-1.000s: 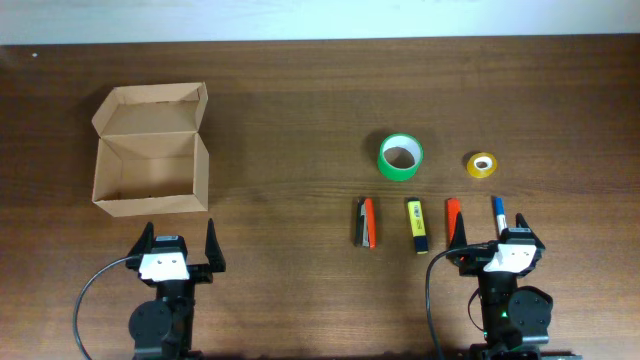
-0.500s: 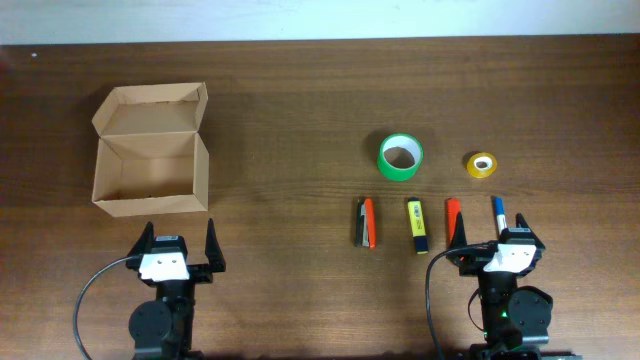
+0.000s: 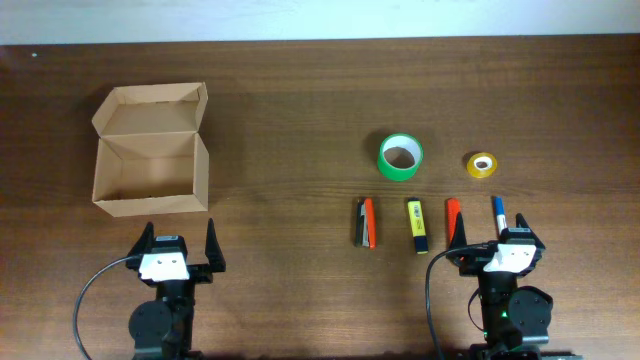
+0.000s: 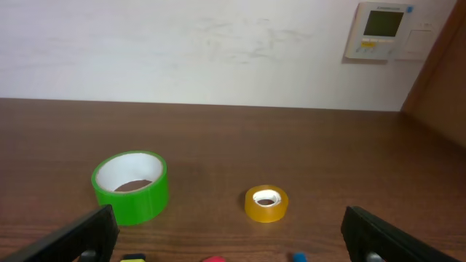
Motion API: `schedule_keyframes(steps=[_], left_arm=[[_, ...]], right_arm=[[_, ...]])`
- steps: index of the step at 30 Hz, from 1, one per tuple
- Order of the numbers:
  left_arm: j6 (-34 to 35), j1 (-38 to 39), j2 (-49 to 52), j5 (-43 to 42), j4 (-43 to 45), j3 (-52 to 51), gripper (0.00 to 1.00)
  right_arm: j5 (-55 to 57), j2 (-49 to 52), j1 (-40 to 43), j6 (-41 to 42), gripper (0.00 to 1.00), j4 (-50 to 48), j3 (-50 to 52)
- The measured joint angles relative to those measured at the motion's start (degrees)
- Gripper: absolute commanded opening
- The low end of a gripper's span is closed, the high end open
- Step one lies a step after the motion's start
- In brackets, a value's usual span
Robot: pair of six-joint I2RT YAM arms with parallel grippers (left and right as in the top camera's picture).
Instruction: Pack container
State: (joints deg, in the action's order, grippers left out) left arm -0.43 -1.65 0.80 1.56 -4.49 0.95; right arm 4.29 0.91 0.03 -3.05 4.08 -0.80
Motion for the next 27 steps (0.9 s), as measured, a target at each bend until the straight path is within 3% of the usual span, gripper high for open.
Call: schedule_keyframes(steps=[18,27], left_arm=[[0.7,0.0,0.3,-3.9,0.0,0.0,1.00],[2.7,0.0,4.8,-7.2,-0.2,2.4,1.00]], right_arm=[[-0.2,0.0,0.0,0.6,0.99,-0.1,0.0],[-3.5,0.2,0.0,10.7,0.99,3.6,-3.2]])
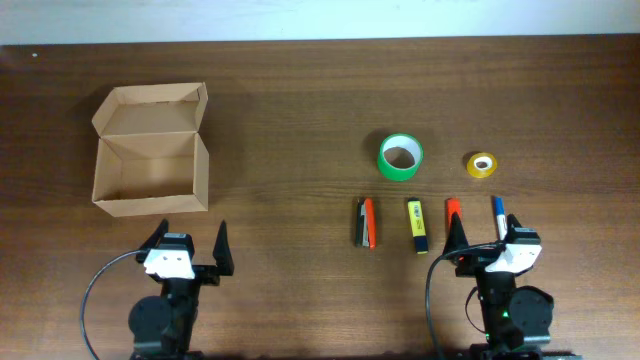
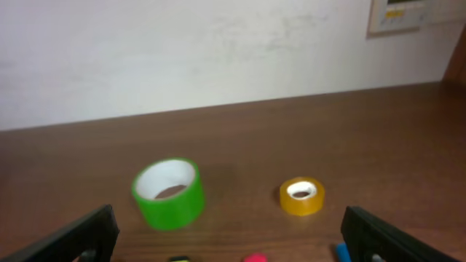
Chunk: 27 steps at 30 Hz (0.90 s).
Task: Pack container
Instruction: 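Move the left gripper to the box lid and hook its edge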
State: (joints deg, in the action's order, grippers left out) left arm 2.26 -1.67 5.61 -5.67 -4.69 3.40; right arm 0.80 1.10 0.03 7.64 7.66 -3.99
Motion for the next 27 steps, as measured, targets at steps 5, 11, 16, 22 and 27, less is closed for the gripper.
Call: schedule_keyframes(steps=[5,11,16,22,27], left_arm=[[-0.5,-1.8,12.7,-0.3,0.0,11.8,1.00],[-2.3,-5.0,36.0,-1.5,-0.5,33.7,0.99],[-2.7,-6.9,54.6,-2.1,-9.1,55.3,0.99],[-5.3,-7.5,67.0,-2.1,-18.6,69.5,1.00],[-6.9,-7.5,68.6,-2.1,-23.2,70.4,1.00]], right_arm=[[2.9,7.3,0.0,-3.5,0.99,11.0,-17.5],[6.2,30.0,0.0,-8.2,0.99,21.4,-43.2],[8.6,50.6,0.8,-9.5,0.99,31.5,-64.4],[9.2,71.9,7.2,-9.9,0.99,48.7,-84.2],[3.3,84.0,17.1,-9.8,0.99,51.9,-90.4]])
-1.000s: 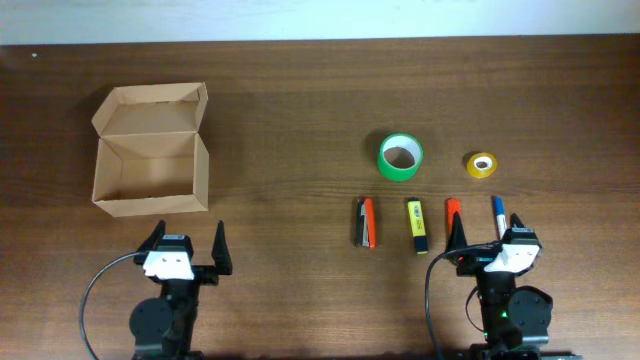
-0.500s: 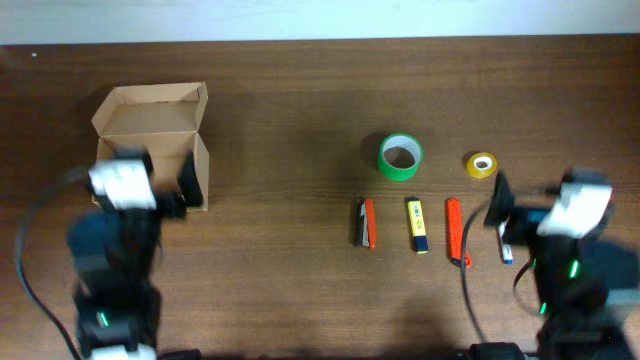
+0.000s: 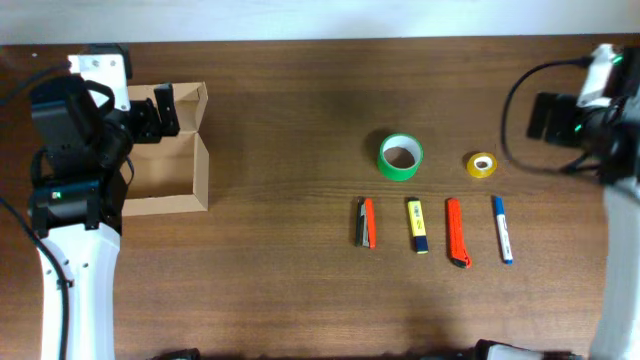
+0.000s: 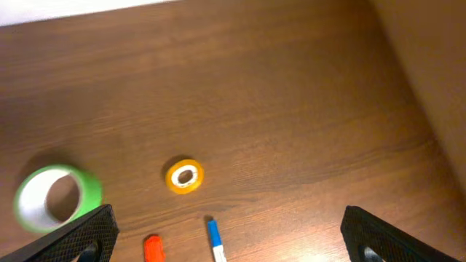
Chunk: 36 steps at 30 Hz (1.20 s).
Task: Pack container
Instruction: 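Move the left gripper to the box lid and hook its edge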
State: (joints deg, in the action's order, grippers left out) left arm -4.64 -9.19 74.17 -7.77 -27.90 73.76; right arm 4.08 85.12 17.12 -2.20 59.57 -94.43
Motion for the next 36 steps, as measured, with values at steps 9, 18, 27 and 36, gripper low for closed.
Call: schedule_keyframes(steps=[9,18,27,36], left_arm=[[-0.5,0.0,0.0,0.2,-7.4,0.1,1.00],[-0.5,0.0,0.5,1.8,-8.2,0.1,0.85],[-0.7,0.0,10.2,1.8,-15.9,0.8,0.63],[-0.8,0.5,17.6,-1.6,-21.4,0.8,0.56]], right_arm=[[-7.3,8.0,18.1,1.5,0.99,-0.2,-0.2],[-12.1,11.0,24.2,6.0,0.99,-1.1,-0.3],[-13.1,11.8,24.2,6.8,0.99,-1.3,-0.3],[-13.3,11.8,24.2,6.8,0.99,-1.3,-0.3]])
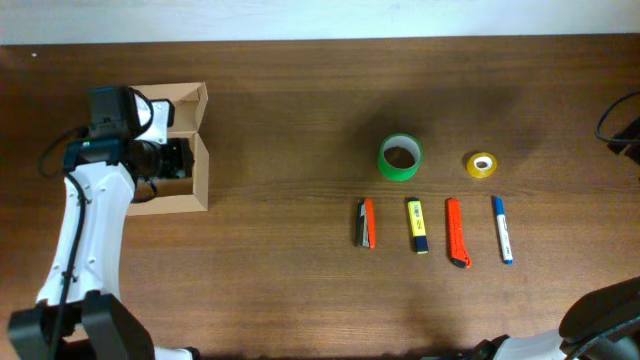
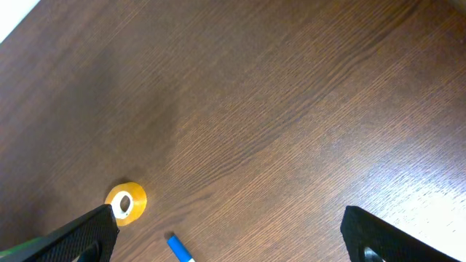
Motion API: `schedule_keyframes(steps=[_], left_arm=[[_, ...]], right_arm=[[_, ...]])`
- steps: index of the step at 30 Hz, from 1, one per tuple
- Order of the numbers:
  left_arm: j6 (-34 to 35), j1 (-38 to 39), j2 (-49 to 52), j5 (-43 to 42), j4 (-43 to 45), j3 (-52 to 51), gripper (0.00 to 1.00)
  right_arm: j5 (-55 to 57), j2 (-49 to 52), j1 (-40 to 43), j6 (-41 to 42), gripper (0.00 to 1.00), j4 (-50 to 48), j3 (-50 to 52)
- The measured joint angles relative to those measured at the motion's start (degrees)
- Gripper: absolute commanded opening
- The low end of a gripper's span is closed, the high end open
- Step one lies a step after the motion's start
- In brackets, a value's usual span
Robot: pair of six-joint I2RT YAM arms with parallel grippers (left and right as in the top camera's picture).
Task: Pack container
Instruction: 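Move the left gripper to the box lid and hook its edge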
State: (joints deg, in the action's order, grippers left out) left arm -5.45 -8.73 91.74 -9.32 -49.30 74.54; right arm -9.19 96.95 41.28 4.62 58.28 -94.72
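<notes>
An open cardboard box [image 1: 118, 190] stands at the table's left. My left gripper [image 1: 168, 157] reaches down into its opening; from above its fingers are one dark mass. To the right lie a green tape roll [image 1: 400, 157], a yellow tape roll [image 1: 482, 164], a black-and-orange stapler [image 1: 365, 222], a yellow highlighter [image 1: 416, 226], an orange utility knife [image 1: 456, 232] and a blue marker [image 1: 501, 229]. My right gripper [image 2: 229, 240] hangs high over the table's right end, open and empty. Below it are the yellow tape roll [image 2: 126, 203] and the blue marker [image 2: 178, 247].
The box's lid flap [image 1: 190, 100] stands open at the back. A cable [image 1: 622, 125] of the right arm shows at the right edge of the overhead view. A white wall runs behind the table's far edge [image 1: 320, 40].
My left gripper was above the box's back flap and is now down inside the box opening. The right arm has gone farther right, almost out of the overhead view.
Both arms were folded at the table's front edge with grippers open, the right one facing the two tape rolls. Then both were raised high, left over the box's back, right over the table's right end. Now the left is in the box; no item has moved.
</notes>
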Motion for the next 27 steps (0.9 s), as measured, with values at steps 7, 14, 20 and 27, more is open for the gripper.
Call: schedule_keyframes(steps=[7,14,20,27], left_arm=[[-1.0,2.3,2.0,0.1,-2.6,0.0,0.56],[-1.0,4.3,6.3,1.9,-2.8,0.1,0.56],[-2.4,4.3,10.3,4.9,-2.6,2.1,0.56],[-3.5,4.3,13.9,6.1,-1.7,6.9,0.53]], right_arm=[[0.0,0.0,0.0,0.1,0.99,0.0,0.0],[0.0,0.0,0.0,0.2,0.99,0.0,0.0],[0.0,0.0,0.0,0.1,0.99,0.0,0.0],[0.0,0.0,0.0,0.1,0.99,0.0,0.0]])
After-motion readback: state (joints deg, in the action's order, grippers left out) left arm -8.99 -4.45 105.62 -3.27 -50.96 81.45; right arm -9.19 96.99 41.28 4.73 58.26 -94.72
